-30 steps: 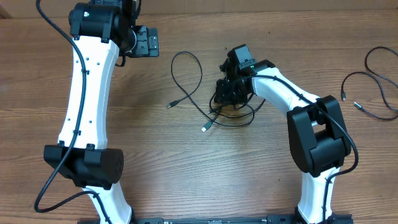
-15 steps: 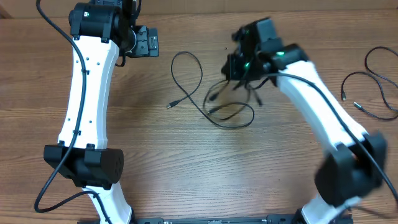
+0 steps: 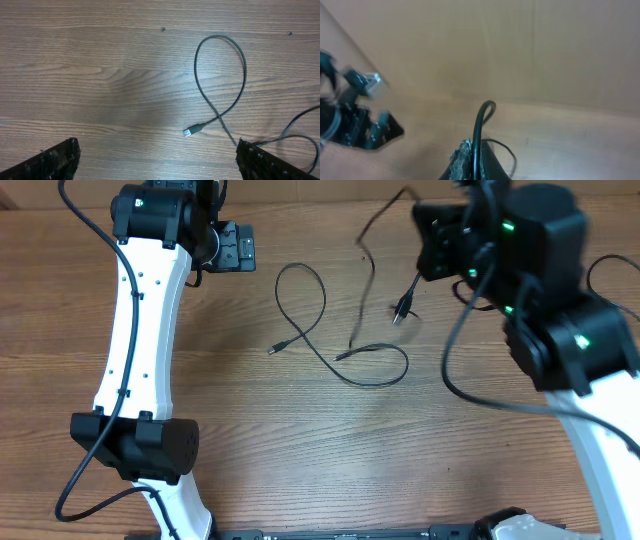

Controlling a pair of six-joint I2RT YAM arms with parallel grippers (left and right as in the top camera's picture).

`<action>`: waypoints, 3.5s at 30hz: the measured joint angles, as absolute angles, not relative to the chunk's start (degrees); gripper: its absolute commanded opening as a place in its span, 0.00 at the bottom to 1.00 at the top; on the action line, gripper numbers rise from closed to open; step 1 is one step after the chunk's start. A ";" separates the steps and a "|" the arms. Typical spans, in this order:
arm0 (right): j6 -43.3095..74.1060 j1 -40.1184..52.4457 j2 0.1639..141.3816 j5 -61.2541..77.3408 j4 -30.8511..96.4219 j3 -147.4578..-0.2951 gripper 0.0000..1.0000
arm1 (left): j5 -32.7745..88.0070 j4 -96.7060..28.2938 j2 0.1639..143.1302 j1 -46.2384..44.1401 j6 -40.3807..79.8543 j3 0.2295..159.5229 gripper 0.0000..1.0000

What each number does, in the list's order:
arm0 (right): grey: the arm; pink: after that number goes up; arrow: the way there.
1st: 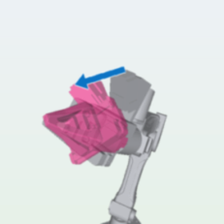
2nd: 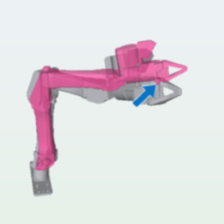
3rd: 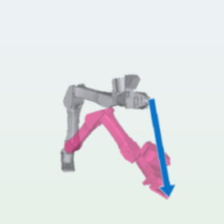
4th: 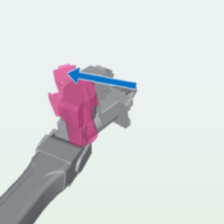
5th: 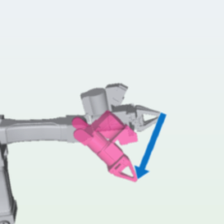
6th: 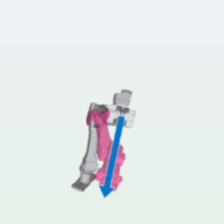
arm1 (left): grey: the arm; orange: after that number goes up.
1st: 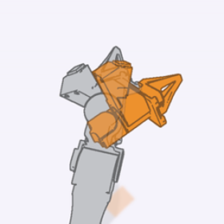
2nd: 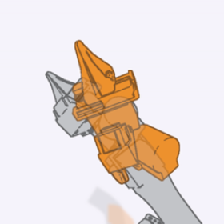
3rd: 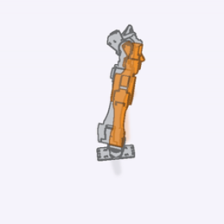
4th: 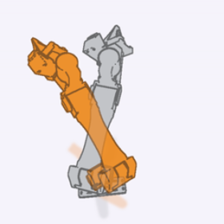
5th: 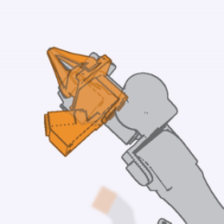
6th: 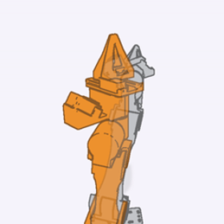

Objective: Untangle cables
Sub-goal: 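Pull the grasped cable up and rightward with the right gripper, then drop the cable at the right table edge with the right gripper, then move the right gripper back to the center cable and grasp it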

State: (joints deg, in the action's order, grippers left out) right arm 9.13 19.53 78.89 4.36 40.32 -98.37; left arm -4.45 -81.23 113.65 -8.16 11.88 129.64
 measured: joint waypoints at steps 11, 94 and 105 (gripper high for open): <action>5.41 19.53 71.88 -10.13 24.82 -98.59 0.04 | -4.45 -81.21 113.65 -8.16 11.90 129.64 0.99; 2.13 -14.96 104.77 27.79 59.86 -98.30 1.00 | -4.43 -81.21 113.65 -8.16 11.88 129.64 1.00; -2.90 4.64 114.28 25.02 61.19 -98.30 1.00 | -4.43 -81.21 113.65 -8.16 11.88 129.64 1.00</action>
